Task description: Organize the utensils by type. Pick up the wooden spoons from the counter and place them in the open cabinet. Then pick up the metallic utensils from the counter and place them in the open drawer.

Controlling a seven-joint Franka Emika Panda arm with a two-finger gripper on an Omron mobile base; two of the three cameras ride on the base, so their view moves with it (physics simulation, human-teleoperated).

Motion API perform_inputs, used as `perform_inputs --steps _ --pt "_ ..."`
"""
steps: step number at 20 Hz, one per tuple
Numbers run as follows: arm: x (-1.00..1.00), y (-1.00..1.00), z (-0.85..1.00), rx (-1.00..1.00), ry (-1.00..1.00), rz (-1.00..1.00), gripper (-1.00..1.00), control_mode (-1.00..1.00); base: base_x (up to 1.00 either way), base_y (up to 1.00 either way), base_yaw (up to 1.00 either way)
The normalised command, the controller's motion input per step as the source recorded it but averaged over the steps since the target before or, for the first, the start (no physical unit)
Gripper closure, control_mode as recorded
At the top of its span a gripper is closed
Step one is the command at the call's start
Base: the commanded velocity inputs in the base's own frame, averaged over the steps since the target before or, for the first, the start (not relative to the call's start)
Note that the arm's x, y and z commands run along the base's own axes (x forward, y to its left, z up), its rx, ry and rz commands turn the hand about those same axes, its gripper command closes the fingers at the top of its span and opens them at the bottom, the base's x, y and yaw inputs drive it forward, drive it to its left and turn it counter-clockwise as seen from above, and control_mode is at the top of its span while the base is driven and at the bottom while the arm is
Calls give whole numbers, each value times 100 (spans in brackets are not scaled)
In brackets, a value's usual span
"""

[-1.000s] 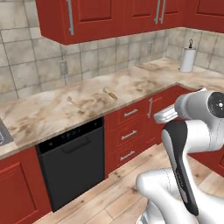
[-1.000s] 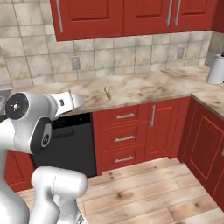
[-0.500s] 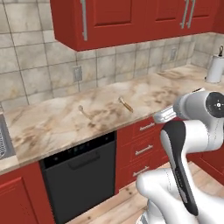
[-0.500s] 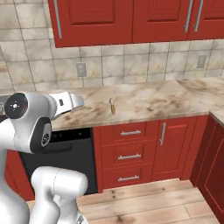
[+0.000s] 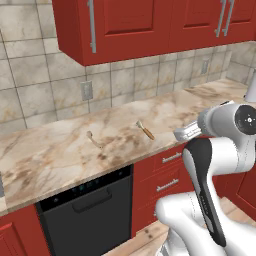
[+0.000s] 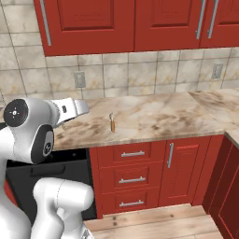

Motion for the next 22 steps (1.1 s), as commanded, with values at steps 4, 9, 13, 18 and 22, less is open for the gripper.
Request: perform_inputs --steps 4,9,13,18,22 --pt "0 0 0 0 0 0 -100 100 88 -15 15" --pt "0 0 0 0 0 0 -100 100 75 -15 19" --pt "0 0 0 0 0 0 -100 100 53 -19 20" --pt "0 0 0 0 0 0 -100 100 13 -3 14" --pt "0 0 0 0 0 0 -100 100 24 -10 11"
